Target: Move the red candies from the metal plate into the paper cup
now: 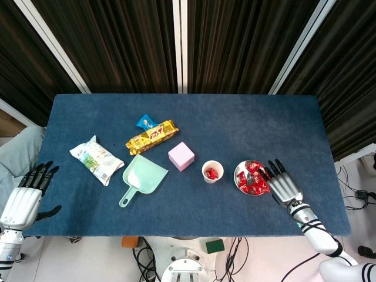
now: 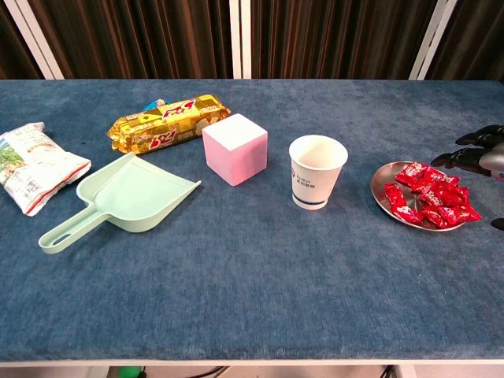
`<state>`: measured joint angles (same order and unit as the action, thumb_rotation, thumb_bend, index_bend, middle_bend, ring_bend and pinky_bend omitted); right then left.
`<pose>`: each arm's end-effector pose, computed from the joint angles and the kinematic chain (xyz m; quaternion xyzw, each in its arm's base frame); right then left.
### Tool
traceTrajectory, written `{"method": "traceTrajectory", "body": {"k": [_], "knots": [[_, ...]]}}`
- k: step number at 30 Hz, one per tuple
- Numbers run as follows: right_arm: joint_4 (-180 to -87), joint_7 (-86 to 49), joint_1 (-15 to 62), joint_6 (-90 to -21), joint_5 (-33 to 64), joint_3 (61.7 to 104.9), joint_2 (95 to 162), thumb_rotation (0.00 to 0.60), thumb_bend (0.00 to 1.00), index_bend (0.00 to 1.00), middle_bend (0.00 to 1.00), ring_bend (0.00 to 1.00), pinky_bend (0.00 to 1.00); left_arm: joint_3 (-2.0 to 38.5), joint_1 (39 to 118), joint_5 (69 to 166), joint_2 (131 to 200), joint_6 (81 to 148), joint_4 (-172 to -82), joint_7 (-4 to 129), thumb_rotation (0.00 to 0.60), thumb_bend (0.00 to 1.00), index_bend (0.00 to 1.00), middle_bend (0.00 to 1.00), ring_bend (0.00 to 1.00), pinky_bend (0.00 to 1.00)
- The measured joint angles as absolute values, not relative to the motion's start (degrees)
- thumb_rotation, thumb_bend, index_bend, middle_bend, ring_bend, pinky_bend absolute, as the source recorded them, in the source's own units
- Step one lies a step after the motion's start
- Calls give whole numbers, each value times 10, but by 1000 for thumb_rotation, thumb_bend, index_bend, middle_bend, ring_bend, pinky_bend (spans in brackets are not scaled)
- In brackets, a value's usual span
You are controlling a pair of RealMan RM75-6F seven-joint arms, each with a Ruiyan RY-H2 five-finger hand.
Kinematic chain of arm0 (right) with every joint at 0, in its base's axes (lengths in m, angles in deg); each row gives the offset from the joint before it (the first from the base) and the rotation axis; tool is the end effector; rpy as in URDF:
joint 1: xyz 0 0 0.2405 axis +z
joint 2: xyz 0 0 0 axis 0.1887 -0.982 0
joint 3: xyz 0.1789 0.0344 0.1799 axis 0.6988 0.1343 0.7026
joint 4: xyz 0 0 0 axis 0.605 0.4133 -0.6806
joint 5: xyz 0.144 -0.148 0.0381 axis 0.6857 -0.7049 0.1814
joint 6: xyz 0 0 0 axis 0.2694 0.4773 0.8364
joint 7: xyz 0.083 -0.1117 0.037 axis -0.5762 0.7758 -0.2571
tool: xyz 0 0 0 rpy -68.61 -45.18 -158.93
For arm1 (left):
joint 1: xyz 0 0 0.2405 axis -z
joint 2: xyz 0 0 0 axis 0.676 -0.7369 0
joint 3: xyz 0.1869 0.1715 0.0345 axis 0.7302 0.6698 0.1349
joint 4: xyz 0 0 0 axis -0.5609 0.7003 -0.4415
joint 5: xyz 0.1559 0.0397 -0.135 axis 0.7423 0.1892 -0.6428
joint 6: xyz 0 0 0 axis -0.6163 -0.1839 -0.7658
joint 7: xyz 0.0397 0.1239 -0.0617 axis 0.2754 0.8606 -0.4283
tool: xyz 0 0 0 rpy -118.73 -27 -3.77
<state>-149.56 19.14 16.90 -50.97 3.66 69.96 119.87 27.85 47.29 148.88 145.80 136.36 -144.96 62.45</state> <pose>-0.2653 -0.2574 0.0388 0.8215 -0.2446 0.1729 0.4852 -0.3080 0.1643 0.1515 -0.6452 -0.3648 -0.3788 0.5542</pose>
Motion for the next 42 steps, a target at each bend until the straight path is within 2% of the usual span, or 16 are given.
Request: {"method": "traceTrajectory", "body": {"k": [11, 30, 36, 42], "knots": [[-1451, 177, 170, -512, 18, 709, 1239, 600, 347, 238, 209, 0, 0, 277, 471, 1488, 1457, 1368, -1448, 621, 600, 97, 89, 31, 1, 151], [-1435, 189, 177, -496, 18, 713, 1265, 600, 364, 244, 196, 0, 0, 278, 473, 1488, 1458, 1365, -1448, 621, 600, 98, 90, 31, 1, 151], [-1430, 196, 178, -495, 21, 714, 1271, 600, 383, 304, 217, 0, 0, 278, 473, 1488, 1458, 1365, -1448, 621, 600, 98, 90, 31, 1, 151], [-1430, 202, 178, -497, 20, 716, 1273, 600, 402, 393, 302, 0, 0, 278, 474, 1488, 1458, 1362, -1448, 622, 600, 98, 90, 31, 1, 151]]}}
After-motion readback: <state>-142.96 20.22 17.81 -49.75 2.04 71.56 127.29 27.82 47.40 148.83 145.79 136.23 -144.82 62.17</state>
